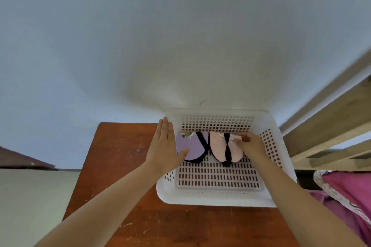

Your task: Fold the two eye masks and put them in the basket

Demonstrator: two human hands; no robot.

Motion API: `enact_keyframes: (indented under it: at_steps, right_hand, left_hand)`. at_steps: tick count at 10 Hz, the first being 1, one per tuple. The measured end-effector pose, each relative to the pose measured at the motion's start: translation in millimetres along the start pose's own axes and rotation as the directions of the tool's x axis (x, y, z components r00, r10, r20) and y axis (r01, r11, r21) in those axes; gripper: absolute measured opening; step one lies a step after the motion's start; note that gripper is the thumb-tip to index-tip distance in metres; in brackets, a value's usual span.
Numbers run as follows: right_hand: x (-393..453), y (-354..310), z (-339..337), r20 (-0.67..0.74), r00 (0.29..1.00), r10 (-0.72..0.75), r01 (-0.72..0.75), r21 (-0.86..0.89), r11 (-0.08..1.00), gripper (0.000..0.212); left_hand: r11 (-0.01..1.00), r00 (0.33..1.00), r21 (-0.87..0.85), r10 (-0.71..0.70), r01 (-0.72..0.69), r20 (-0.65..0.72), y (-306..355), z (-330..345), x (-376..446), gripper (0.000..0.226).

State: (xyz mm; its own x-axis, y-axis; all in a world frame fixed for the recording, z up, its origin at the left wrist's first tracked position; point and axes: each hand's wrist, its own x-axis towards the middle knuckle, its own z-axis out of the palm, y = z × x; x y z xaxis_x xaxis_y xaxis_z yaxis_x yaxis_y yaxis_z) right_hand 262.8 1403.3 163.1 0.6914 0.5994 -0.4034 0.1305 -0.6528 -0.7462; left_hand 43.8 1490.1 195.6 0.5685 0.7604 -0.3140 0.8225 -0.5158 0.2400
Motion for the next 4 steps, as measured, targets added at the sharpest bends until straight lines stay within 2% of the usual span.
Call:
enact_keyframes:
  at_steps: [2,3,4]
  right_hand:
    - [-1.5,-7.8,4.2,0.036,0.997,-0.069,0.076,-0.260,0.963,0.033]
    - [-10.0,-14.8,-5.6,0.081,0.992,-0.094,0.113,-0.277,0.954,0.036]
    - [-17.9,-29.0,-28.6,0.074,0.983,-0.170,0.184,-0.266,0.946,0.026]
  left_hand:
    - [1.000,1.000,-0.031,0.008,-0.008,-0.007,-1.2,0.1,0.5,0.091]
    - [0.997,1.000,-0.071,-0.003,0.003,0.002,1.3,-0.8,-2.8,0.090]
    - [0.999,1.000,-0.047,-0.017,0.017,0.001,4.6,-3.5,-4.7,0.088]
